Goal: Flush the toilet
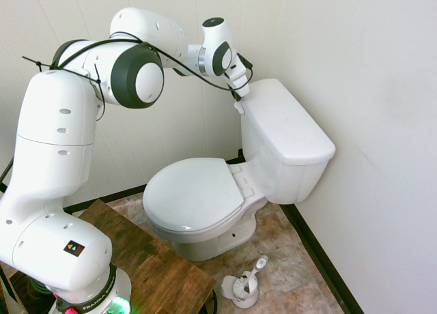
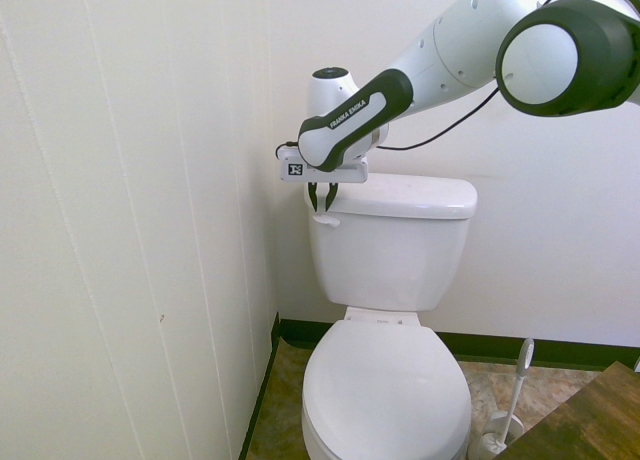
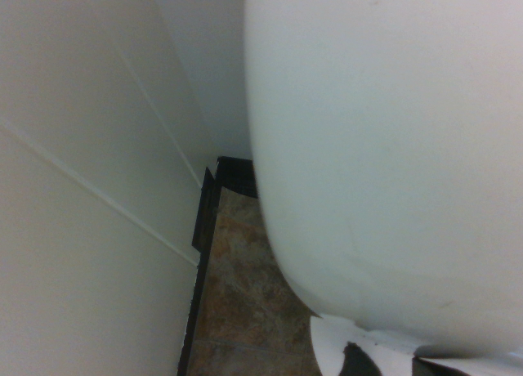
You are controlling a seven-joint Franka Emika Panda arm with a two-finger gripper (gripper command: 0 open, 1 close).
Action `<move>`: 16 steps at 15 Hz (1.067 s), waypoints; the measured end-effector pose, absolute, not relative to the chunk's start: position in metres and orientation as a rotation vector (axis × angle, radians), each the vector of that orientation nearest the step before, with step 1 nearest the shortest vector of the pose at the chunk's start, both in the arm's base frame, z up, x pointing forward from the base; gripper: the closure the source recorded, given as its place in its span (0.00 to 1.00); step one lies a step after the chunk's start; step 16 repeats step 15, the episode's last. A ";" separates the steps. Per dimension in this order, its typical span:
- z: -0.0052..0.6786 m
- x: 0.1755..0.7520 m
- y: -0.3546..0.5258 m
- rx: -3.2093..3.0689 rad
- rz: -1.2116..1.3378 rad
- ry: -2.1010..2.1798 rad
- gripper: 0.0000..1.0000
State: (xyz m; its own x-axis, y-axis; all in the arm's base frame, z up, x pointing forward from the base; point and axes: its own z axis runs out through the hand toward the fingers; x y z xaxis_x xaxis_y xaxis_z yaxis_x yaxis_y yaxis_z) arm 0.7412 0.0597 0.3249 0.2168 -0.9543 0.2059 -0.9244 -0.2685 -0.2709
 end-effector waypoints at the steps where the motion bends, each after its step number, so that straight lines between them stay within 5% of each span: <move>1: 0.326 0.742 0.059 -2.377 -0.504 1.850 1.00; 16: 0.289 0.752 0.050 -2.363 -0.436 1.909 1.00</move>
